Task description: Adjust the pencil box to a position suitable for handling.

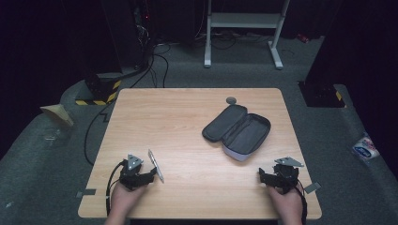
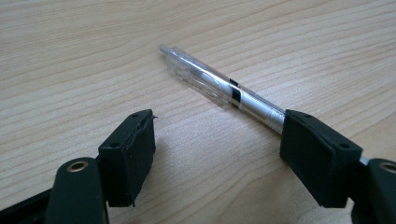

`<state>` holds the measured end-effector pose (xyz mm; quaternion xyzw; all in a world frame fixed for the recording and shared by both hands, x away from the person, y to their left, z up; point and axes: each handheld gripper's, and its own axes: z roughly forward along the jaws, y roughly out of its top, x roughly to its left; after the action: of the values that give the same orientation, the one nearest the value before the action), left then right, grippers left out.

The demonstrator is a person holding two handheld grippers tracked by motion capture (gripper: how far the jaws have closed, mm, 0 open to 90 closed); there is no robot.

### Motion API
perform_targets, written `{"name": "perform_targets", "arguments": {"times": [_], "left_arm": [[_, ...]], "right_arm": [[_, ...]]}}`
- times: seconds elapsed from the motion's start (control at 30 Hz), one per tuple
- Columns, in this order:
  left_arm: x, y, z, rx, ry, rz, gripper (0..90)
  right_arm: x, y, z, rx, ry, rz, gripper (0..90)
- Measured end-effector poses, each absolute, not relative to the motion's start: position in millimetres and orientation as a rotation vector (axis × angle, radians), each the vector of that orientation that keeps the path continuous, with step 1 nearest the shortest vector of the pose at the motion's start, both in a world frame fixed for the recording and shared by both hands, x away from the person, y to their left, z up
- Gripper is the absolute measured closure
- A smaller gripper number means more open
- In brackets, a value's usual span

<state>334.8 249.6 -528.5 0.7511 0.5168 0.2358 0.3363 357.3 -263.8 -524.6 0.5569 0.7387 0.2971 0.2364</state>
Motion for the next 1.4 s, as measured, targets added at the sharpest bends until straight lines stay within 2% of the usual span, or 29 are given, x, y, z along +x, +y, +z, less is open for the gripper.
{"name": "perform_targets", "arguments": {"times": [0.6, 0.87, 1.03, 1.4], "left_arm": [[332, 250, -529, 1.933, 1.389, 0.635, 27.2], [320, 253, -529, 1.902, 1.440, 0.656, 28.3], [321, 252, -529, 1.944, 1.372, 0.619, 25.9], [323, 251, -529, 1.965, 1.333, 0.608, 25.1]], "right_arm": [[360, -263, -524, 1.537, 2.024, 0.820, 9.5], [356, -265, -524, 1.543, 1.997, 0.826, 16.1], [356, -267, -524, 1.525, 2.014, 0.836, 17.8], [349, -265, -518, 1.470, 2.027, 0.912, 28.0]]}}
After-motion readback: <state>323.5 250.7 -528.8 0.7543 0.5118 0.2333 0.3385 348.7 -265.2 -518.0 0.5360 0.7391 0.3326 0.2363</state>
